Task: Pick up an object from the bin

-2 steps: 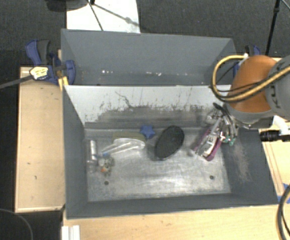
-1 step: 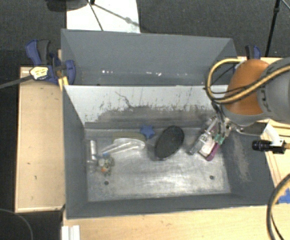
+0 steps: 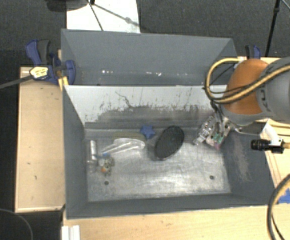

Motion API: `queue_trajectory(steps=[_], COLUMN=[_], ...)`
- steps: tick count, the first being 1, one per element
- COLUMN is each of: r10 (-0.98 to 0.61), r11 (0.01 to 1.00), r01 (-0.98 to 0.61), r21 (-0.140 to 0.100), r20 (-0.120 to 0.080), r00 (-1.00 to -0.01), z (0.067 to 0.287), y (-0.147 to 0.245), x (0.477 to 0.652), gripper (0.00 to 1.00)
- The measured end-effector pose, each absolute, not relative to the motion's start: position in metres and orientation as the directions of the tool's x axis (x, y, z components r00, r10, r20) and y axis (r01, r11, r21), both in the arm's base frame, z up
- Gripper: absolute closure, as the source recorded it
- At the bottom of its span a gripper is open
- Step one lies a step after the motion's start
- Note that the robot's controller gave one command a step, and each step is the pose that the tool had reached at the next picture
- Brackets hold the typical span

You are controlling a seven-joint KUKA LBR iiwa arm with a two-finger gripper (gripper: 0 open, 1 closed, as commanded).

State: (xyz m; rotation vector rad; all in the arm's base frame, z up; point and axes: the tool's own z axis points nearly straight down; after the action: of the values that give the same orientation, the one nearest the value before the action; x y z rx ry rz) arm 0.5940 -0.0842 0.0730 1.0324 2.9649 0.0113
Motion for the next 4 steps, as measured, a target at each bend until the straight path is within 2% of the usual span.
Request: queue_trajectory(steps=[1, 2, 3, 4], r10=[0.621, 0.620, 0.619, 0.775], r11=[0.784, 0.784, 0.786, 0.632], r01=[0.621, 0.620, 0.619, 0.775], r21=[0.005, 0.005, 0.005, 0.012], r20=[-0.003, -0.010, -0.006, 0.007], r00=[-0.784, -0.784, -0.786, -0.632], z=[0.072, 0.074, 0.073, 0.080], y=[-0.086, -0.089, -0.087, -0.140], x=[0.594, 0.595, 0.594, 0.549], gripper=[0.00, 1.00, 0.00, 0.00])
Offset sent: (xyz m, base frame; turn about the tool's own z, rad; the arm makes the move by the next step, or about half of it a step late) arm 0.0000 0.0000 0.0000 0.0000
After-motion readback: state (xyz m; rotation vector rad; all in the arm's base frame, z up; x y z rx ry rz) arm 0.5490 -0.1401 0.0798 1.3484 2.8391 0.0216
